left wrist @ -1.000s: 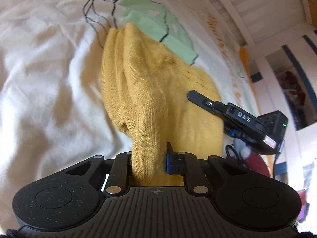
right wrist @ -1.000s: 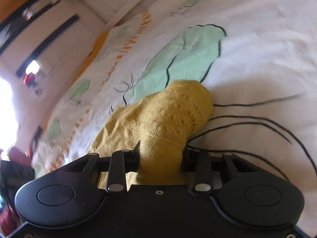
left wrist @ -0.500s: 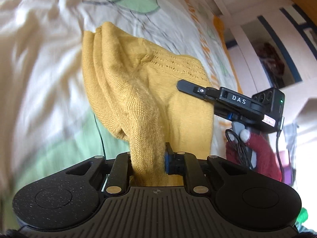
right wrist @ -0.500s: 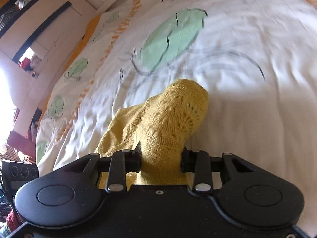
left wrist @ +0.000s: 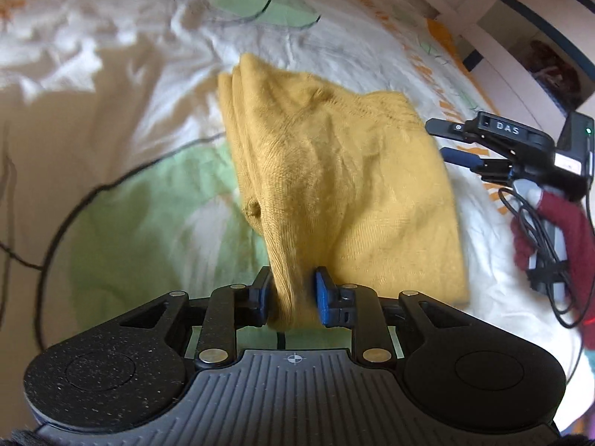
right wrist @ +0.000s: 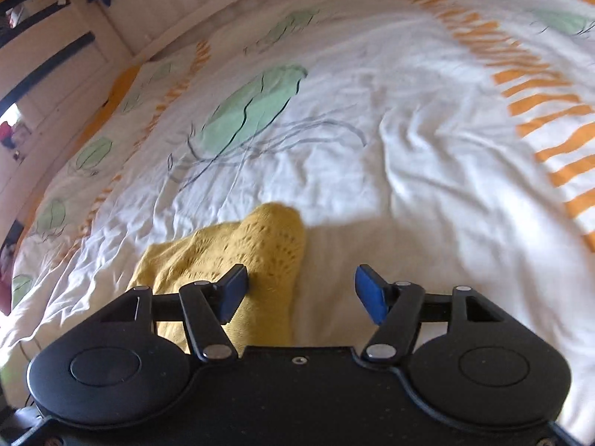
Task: Fold small clothes
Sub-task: 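Fold the side edge over the sweater with the left gripper, release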
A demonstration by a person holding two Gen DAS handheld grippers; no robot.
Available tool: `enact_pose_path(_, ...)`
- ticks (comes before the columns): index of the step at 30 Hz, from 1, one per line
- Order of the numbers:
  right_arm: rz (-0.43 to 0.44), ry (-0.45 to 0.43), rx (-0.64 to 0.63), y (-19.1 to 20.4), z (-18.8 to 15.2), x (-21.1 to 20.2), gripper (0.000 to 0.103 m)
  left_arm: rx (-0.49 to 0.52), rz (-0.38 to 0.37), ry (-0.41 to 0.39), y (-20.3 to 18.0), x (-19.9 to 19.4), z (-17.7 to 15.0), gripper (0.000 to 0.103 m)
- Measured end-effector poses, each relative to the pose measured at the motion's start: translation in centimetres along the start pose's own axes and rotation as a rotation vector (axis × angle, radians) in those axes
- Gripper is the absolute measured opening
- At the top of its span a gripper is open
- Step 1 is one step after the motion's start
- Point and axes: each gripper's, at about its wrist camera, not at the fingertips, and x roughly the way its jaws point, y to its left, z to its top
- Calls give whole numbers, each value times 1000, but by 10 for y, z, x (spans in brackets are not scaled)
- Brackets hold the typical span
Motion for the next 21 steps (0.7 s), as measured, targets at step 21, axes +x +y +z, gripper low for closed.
enact_pose_path(21,-88,-176,-215,21,-22,-18,98,190,138,-353,-62,-23,10,44)
